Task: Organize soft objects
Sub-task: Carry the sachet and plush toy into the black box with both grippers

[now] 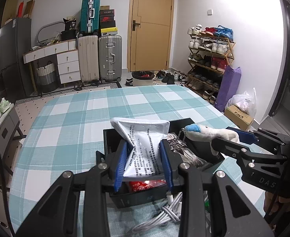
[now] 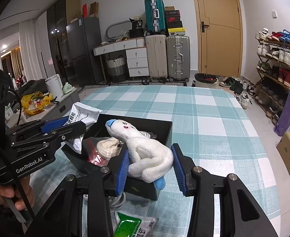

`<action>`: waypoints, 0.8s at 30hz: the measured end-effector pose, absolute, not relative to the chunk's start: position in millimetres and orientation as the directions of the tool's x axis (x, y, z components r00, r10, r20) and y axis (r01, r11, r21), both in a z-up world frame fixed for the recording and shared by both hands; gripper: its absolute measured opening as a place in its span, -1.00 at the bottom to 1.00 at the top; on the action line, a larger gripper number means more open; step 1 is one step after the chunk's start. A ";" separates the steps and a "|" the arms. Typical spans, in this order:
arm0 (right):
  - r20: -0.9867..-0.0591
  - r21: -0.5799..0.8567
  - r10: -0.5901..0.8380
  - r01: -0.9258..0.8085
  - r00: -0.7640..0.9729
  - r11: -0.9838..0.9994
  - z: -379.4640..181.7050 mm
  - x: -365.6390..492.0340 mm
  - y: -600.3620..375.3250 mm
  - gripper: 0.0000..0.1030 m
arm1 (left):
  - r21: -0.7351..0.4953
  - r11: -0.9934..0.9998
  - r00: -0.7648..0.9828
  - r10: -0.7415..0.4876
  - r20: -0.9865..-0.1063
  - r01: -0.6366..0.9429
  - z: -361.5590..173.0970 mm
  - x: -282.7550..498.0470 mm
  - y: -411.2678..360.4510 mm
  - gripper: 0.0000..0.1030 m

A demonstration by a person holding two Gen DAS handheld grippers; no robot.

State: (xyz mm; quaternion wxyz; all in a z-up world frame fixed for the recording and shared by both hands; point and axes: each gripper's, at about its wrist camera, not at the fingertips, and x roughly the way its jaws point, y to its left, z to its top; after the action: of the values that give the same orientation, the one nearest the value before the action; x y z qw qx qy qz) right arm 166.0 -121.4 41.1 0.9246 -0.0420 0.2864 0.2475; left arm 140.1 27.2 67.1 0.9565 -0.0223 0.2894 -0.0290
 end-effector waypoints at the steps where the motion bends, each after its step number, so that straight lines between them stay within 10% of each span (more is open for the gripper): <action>1: -0.553 0.061 0.432 -0.483 0.712 0.874 40.5 168.1 -119.8 -0.18 | -0.056 0.998 0.830 -0.065 -0.554 0.041 65.8 142.3 27.1 -0.38; 24: -0.606 -0.086 0.336 -0.479 0.721 0.874 22.5 211.1 -76.8 -0.18 | -0.041 0.999 0.801 -0.041 -0.597 0.021 40.1 168.1 29.6 -0.38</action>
State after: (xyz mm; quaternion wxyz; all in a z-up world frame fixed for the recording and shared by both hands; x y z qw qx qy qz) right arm 211.1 -76.8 22.5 0.9200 -0.1190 0.3005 0.2215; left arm 168.1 29.6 40.1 0.9489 -0.0161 0.3148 -0.0165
